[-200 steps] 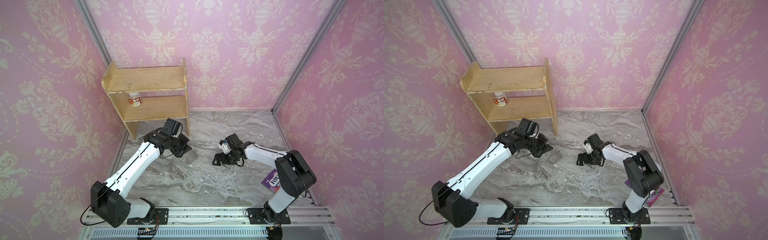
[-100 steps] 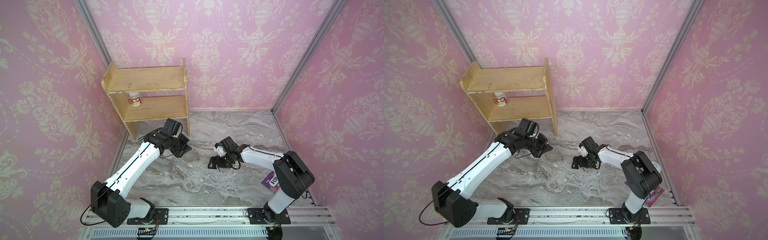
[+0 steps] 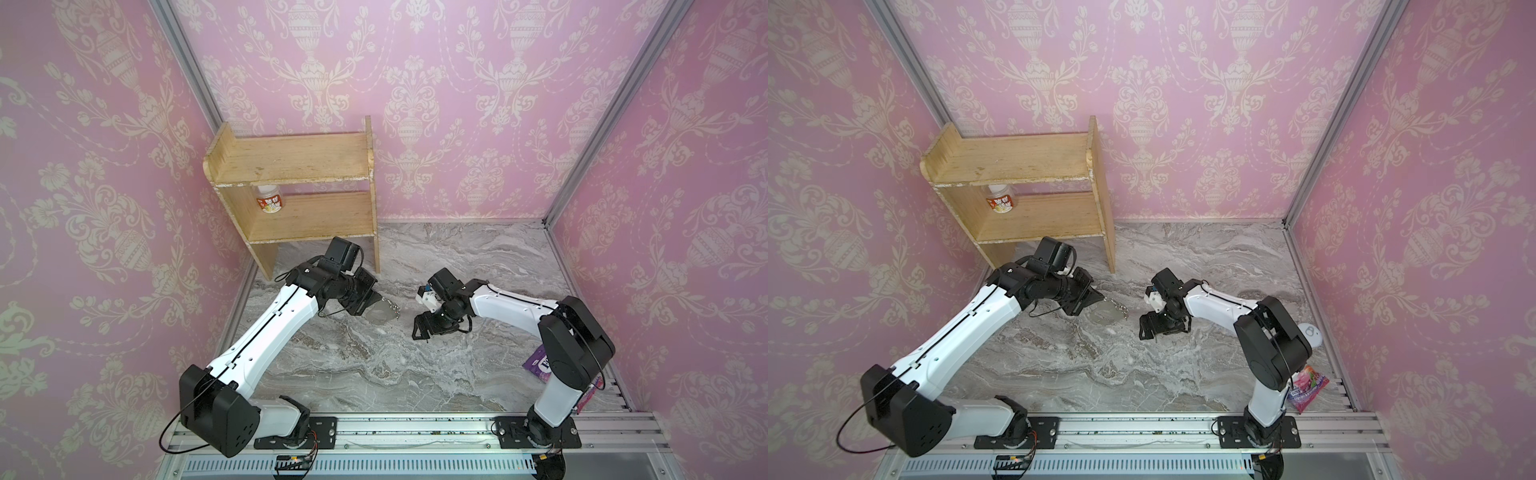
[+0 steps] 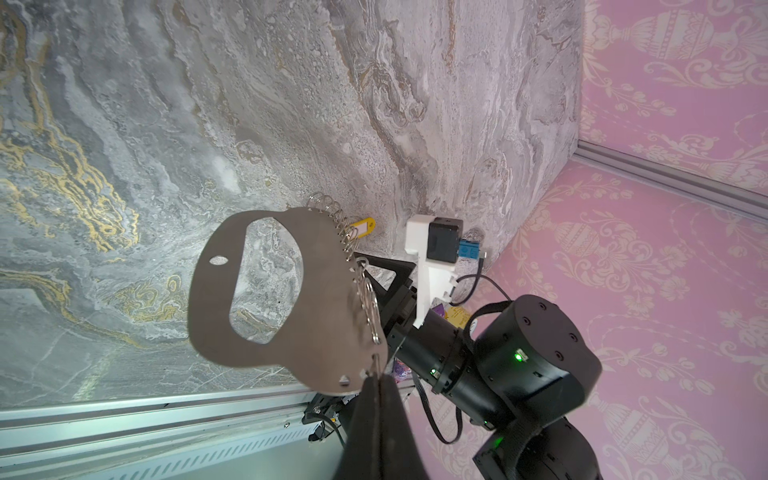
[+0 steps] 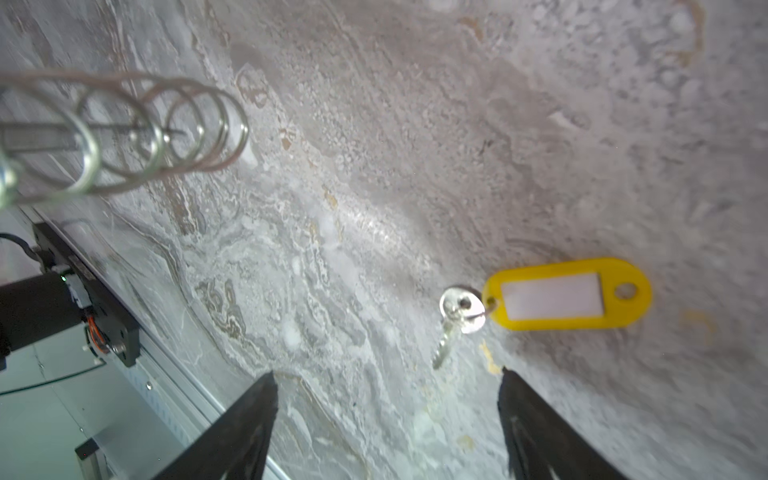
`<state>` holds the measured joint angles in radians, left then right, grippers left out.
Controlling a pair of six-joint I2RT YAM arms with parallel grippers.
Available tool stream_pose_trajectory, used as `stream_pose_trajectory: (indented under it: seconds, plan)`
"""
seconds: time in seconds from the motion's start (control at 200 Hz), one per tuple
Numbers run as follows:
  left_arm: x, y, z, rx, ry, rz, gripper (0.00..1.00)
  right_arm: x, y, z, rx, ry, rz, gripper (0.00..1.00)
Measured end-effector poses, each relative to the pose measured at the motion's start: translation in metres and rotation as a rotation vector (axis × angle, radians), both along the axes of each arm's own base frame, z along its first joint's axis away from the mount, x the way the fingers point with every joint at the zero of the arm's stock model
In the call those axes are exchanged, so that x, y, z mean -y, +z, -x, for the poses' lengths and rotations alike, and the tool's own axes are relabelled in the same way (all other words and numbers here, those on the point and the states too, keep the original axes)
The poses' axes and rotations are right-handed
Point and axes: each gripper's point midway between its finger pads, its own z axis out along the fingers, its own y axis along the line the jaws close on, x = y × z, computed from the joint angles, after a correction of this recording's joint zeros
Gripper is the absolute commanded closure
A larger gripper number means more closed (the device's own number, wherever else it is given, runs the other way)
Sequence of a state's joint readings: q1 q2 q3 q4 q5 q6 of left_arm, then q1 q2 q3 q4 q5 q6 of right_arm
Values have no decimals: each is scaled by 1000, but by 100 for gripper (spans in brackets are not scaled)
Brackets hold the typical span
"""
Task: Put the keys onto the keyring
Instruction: 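Center the right gripper fingers over the key ring and descend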
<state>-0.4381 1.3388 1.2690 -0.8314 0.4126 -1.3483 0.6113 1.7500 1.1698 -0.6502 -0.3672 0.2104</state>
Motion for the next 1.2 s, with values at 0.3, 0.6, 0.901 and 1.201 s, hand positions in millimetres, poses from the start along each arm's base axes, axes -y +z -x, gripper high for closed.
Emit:
stream_pose_trajectory:
  seconds: [0.3, 0.6, 0.901, 1.201]
  plan:
    - [-19, -4, -3, -5, 16, -30, 100, 11, 61, -3, 322, 449, 23, 19]
    - [-29, -10, -1, -6, 10, -48, 100, 11, 33, 9, 423, 918, -66, 48]
    - [-38, -6, 2, 14, 17, -30, 100, 1, 12, -10, 475, 1075, -107, 62]
    - [-40, -7, 4, 9, 13, -23, 100, 6, -4, -30, 492, 1113, -101, 59]
